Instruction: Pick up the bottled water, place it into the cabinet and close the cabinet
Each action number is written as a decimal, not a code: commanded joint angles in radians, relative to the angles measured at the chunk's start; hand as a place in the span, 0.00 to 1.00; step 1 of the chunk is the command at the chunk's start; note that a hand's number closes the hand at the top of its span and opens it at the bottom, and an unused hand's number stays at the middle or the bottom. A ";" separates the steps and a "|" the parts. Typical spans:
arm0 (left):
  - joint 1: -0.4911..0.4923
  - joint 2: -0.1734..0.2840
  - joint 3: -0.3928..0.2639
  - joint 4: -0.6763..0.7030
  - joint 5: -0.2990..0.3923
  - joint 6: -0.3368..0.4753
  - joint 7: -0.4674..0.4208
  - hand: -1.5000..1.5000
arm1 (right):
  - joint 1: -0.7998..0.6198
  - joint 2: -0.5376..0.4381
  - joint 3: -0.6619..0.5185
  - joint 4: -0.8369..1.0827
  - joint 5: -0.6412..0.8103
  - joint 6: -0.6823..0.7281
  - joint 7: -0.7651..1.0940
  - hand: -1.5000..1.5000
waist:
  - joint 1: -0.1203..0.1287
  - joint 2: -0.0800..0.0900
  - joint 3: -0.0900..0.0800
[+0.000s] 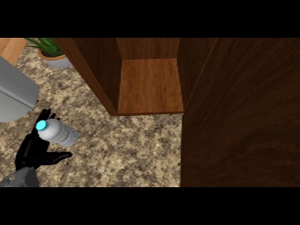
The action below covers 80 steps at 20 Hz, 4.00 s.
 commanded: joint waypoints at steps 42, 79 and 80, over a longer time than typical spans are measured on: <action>-0.157 -0.252 -0.595 -0.156 0.111 0.546 -0.118 1.00 | 0.133 -0.170 -0.014 -0.105 -0.012 -0.098 -0.115 0.00 | 0.024 -0.010 0.004; -0.859 -0.229 -0.712 0.446 0.252 1.181 0.165 0.00 | 0.203 -0.206 -0.166 -0.079 -0.105 0.022 -0.265 0.00 | -0.035 0.024 0.003; -0.867 -0.252 -0.716 0.449 0.244 1.247 0.153 0.00 | 0.198 -0.209 -0.175 -0.050 -0.110 0.031 -0.274 0.00 | -0.035 0.022 0.003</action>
